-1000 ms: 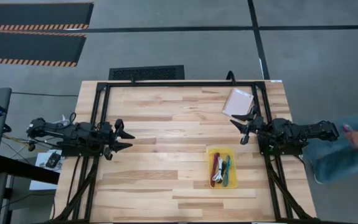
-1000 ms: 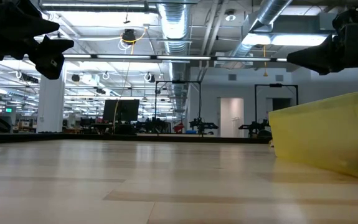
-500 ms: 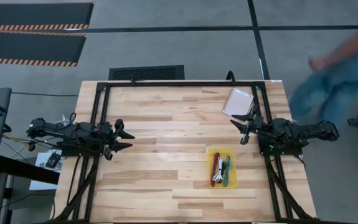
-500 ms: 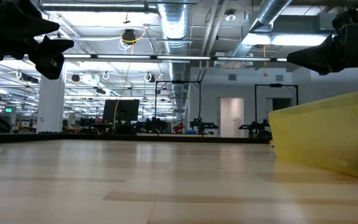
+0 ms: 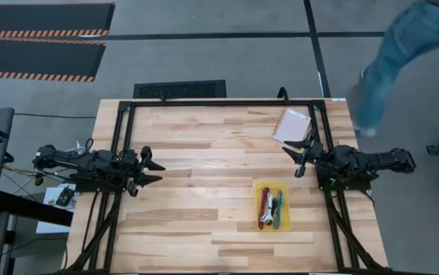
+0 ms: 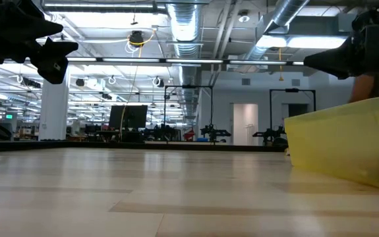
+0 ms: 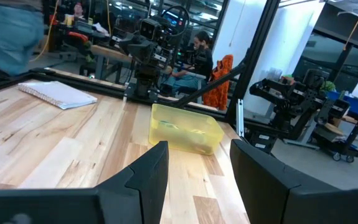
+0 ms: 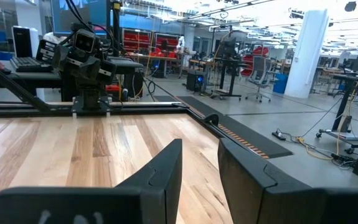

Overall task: Pick and place USB-C Cables
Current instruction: Return to Home Position

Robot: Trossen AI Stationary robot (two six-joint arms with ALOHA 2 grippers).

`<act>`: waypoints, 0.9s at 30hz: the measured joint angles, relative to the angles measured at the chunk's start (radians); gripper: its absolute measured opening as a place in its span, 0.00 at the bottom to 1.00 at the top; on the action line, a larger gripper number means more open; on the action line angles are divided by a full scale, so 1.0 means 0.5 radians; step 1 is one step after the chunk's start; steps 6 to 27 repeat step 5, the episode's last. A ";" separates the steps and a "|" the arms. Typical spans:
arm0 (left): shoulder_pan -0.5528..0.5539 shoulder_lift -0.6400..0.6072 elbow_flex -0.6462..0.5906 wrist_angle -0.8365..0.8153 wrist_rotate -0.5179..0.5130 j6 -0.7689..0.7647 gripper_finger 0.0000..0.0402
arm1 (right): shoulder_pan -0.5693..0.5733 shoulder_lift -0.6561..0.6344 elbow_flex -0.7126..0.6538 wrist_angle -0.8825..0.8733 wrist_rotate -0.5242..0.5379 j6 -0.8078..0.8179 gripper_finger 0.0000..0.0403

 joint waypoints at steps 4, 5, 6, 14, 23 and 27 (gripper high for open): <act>0.000 0.000 0.000 0.000 0.000 0.000 0.40 | 0.000 0.000 -0.001 0.000 0.000 0.000 0.31; 0.000 0.000 0.000 0.001 0.000 0.000 0.40 | 0.000 0.000 -0.001 0.001 0.000 0.000 0.31; 0.000 0.000 0.000 0.001 0.000 0.000 0.40 | 0.000 0.000 -0.001 0.001 0.000 0.000 0.31; 0.000 0.000 0.000 0.001 0.000 0.000 0.40 | 0.000 0.000 -0.001 0.001 0.000 0.000 0.31; 0.000 0.000 0.000 0.001 0.000 0.000 0.40 | 0.000 0.000 -0.001 0.001 0.000 0.000 0.31; 0.000 0.000 0.000 0.001 0.000 0.000 0.40 | 0.000 0.000 -0.001 0.001 0.000 0.000 0.31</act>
